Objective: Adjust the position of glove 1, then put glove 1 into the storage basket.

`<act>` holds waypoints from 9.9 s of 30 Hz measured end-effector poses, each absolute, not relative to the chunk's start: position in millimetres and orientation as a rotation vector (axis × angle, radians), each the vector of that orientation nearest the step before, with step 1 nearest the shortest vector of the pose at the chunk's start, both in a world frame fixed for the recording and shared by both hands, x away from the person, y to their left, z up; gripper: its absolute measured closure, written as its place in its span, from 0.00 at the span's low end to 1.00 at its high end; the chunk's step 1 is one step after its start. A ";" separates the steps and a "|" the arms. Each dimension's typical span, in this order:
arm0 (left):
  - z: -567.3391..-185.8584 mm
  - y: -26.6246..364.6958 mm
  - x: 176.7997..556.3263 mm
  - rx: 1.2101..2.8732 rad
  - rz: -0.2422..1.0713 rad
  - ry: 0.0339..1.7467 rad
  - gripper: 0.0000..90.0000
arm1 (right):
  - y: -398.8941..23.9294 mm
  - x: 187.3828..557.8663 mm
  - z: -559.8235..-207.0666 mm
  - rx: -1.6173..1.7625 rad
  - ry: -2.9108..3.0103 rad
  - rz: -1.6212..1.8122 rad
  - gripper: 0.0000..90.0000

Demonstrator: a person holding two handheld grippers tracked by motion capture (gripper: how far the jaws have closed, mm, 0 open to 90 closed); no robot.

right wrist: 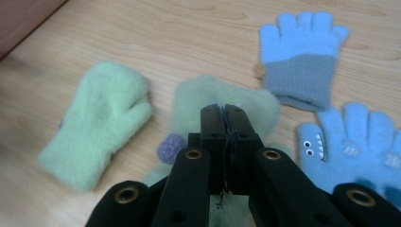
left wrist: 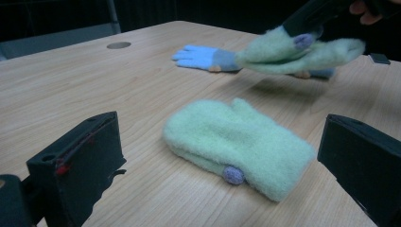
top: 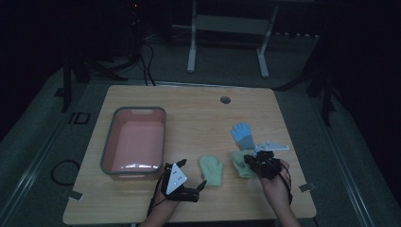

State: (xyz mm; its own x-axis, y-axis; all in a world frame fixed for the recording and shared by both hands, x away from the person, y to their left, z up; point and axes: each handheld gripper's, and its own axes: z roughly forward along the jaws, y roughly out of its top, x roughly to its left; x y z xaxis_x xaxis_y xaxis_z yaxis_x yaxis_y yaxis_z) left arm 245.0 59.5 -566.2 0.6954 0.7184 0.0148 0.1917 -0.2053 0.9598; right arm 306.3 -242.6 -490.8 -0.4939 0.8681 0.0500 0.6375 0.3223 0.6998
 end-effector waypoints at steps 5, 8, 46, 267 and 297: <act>-566.1 58.8 245.1 1.758 0.569 0.725 0.01 | -236.6 306.3 -505.6 1.369 2.248 0.964 0.98; -566.1 59.0 245.2 1.755 0.569 0.727 0.01 | -233.3 307.4 -512.5 1.380 2.271 0.967 0.98; -566.3 59.2 244.4 1.753 0.573 0.718 0.01 | -233.1 303.6 -535.9 1.129 2.424 0.808 0.70; -471.1 220.8 285.4 2.444 0.581 0.625 0.83 | 86.9 424.6 -460.7 0.769 3.081 1.308 0.80; -497.8 204.4 325.3 2.644 0.332 0.697 0.71 | 51.1 444.7 -473.2 0.915 3.000 1.279 0.56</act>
